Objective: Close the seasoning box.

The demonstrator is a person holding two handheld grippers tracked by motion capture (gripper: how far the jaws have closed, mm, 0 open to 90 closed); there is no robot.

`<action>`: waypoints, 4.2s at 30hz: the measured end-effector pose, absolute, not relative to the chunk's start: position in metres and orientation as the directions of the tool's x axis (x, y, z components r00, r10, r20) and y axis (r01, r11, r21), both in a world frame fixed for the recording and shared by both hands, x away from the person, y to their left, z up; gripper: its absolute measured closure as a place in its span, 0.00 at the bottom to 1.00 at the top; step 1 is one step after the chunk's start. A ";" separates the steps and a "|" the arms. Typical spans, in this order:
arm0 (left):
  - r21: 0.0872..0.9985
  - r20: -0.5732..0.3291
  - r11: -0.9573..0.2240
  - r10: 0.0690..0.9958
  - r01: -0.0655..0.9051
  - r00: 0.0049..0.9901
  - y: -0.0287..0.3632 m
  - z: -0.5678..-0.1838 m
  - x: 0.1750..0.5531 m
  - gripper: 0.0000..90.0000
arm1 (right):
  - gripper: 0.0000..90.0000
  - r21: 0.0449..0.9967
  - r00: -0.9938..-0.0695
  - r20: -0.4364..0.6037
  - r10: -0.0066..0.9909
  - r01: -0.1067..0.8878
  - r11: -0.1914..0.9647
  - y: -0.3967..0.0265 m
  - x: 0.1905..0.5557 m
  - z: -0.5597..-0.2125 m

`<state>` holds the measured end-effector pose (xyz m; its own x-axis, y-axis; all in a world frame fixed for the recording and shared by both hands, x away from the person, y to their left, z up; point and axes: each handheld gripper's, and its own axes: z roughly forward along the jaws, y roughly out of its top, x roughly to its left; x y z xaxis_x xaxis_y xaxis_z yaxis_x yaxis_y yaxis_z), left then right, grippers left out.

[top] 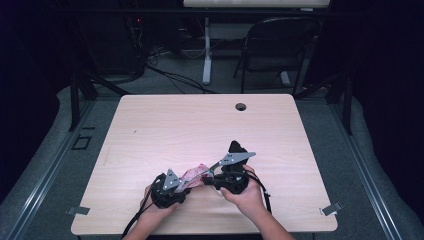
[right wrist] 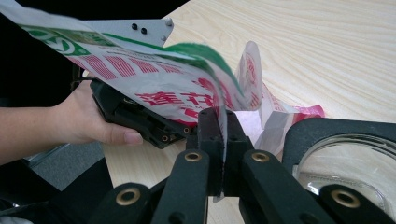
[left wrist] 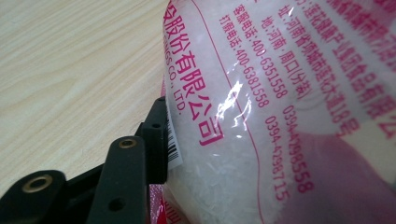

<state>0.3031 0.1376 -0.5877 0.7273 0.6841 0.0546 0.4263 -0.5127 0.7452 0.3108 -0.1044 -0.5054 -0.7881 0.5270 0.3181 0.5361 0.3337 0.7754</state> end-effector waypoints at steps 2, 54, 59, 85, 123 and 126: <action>0.746 0.059 -0.511 0.688 0.426 0.723 0.137 -0.588 0.302 0.62 | 1.00 0.775 -0.789 0.318 0.525 0.536 0.336 -0.105 0.311 -0.506; 0.765 0.241 -0.543 0.740 0.347 0.628 0.155 -0.564 0.298 0.68 | 0.80 0.835 -0.800 0.280 0.530 0.476 0.276 -0.127 0.303 -0.484; 0.764 0.241 -0.540 0.747 0.354 0.620 0.157 -0.563 0.300 0.69 | 0.78 0.846 -0.797 0.282 0.535 0.469 0.253 -0.134 0.303 -0.477; 0.689 0.332 -0.651 0.675 0.318 0.659 0.141 -0.581 0.296 0.69 | 0.64 0.870 -0.866 0.110 0.488 0.321 0.374 -0.108 0.290 -0.477; 0.685 0.344 -0.661 0.665 0.307 0.663 0.139 -0.588 0.294 0.70 | 1.00 0.763 -0.741 0.387 0.549 0.592 0.261 -0.115 0.315 -0.502; 0.685 0.345 -0.661 0.664 0.306 0.663 0.139 -0.588 0.294 0.70 | 1.00 0.759 -0.741 0.394 0.544 0.596 0.262 -0.116 0.317 -0.502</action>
